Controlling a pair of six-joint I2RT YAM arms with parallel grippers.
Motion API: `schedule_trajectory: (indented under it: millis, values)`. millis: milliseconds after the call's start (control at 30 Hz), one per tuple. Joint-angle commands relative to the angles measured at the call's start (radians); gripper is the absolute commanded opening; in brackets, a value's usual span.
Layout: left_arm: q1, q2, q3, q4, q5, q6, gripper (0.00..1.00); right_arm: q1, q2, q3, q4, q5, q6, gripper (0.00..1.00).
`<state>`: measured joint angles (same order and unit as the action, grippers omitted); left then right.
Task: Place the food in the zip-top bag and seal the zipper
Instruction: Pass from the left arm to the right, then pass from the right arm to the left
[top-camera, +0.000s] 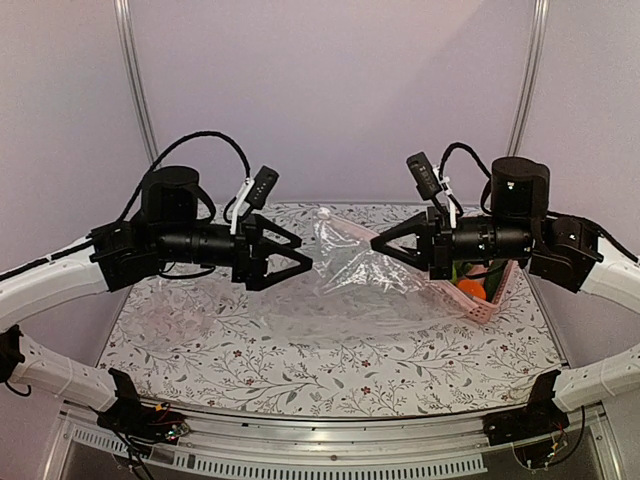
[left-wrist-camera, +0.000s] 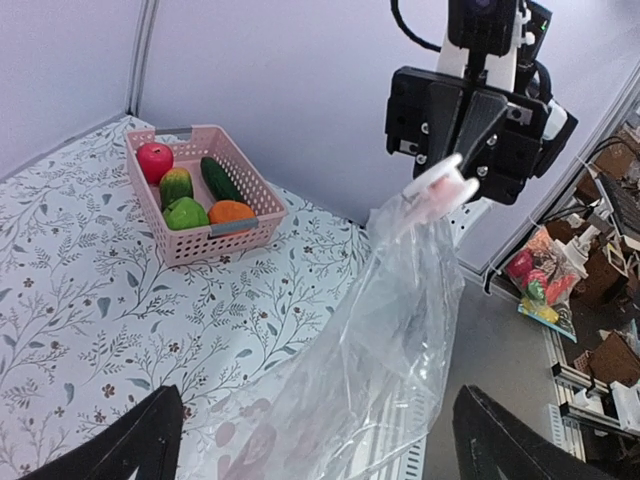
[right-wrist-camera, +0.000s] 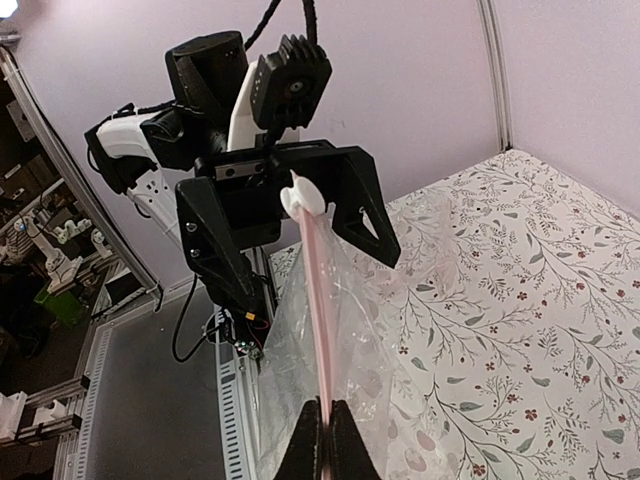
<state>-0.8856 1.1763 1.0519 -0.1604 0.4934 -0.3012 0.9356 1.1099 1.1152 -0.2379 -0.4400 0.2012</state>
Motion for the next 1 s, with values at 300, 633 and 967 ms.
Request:
schedule_trajectory:
  millis: [300,633,967]
  values:
    - [0.011,0.052,0.009,0.200,0.094,-0.087,0.84,0.006,0.013,-0.041,0.147,-0.023,0.092,0.00]
    - [0.011,0.067,0.031,0.197,0.110,-0.090,0.68,0.006,0.034,-0.041,0.167,-0.048,0.110,0.00]
    - [0.012,0.072,0.031,0.214,0.120,-0.094,0.46,0.006,0.045,-0.041,0.173,-0.054,0.117,0.00]
